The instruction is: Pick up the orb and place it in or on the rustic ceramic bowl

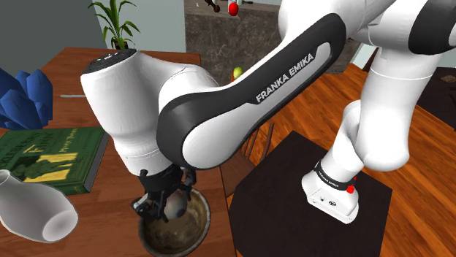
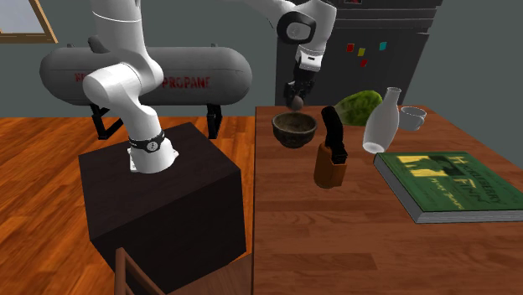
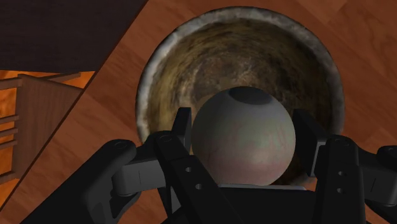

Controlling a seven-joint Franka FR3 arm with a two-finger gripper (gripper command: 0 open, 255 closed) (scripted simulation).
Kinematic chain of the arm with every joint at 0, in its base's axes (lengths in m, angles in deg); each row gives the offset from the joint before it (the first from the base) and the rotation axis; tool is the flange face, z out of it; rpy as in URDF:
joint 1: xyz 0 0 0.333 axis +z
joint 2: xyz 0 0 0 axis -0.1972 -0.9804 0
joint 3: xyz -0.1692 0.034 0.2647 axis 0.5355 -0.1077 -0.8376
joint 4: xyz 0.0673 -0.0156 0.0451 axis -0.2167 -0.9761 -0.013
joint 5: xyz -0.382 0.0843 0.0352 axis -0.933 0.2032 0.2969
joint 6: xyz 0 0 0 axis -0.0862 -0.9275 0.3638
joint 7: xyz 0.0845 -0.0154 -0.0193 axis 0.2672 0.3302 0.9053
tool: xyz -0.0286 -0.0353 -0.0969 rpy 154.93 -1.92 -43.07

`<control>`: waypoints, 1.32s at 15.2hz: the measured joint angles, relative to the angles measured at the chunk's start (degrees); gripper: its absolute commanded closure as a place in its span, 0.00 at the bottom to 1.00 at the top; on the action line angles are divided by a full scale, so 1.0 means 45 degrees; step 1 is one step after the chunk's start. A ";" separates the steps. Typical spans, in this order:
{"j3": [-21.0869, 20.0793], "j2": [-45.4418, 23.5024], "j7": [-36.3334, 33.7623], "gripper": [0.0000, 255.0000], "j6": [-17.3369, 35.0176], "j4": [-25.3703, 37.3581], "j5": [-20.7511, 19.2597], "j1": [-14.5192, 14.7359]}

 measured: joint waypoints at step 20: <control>0.0163 -0.0778 -0.0120 0.00 0.1322 -0.0626 -0.0401 0.0158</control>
